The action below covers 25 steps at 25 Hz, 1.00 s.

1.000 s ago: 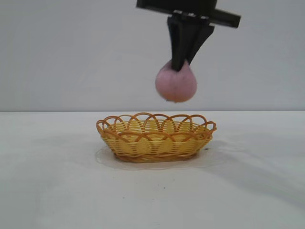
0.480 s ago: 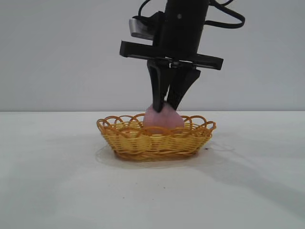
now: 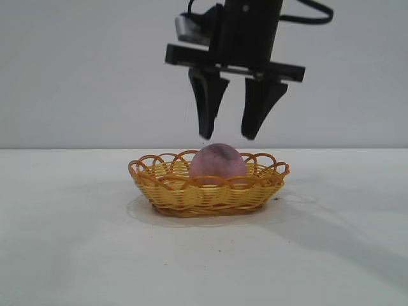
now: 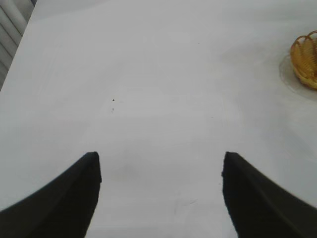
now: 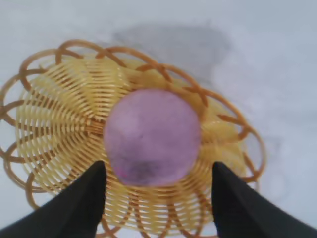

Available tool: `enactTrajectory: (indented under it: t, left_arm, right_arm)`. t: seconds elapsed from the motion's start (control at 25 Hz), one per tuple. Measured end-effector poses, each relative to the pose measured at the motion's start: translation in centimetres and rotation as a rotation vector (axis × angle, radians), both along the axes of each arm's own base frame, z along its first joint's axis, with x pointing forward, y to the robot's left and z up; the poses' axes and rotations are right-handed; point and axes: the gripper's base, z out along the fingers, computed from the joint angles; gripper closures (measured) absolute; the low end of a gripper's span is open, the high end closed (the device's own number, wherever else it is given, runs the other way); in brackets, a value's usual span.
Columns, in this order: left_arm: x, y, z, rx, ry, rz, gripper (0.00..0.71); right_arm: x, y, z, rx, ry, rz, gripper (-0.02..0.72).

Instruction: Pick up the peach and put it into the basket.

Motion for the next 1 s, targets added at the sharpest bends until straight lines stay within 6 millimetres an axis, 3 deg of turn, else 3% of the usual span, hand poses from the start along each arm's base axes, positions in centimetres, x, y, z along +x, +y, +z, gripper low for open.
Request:
enactTrajectory:
  t: [0.16, 0.28, 0.72, 1.0]
  left_arm:
    - [0.0, 0.0, 0.0, 0.0, 0.0, 0.0, 0.252]
    - [0.0, 0.0, 0.0, 0.0, 0.0, 0.0, 0.252]
    - [0.0, 0.0, 0.0, 0.0, 0.0, 0.0, 0.252]
    - [0.0, 0.0, 0.0, 0.0, 0.0, 0.0, 0.252]
  right_arm:
    - [0.2, -1.4, 2.7, -0.025, -0.091, 0.007, 0.305]
    - [1.4, -4.1, 3.5, -0.035, -0.105, -0.056, 0.305]
    - [5.5, -16.4, 3.5, -0.075, -0.068, -0.371, 0.305]
    - [5.6, -20.7, 3.4, -0.147, -0.025, -0.45, 0.305]
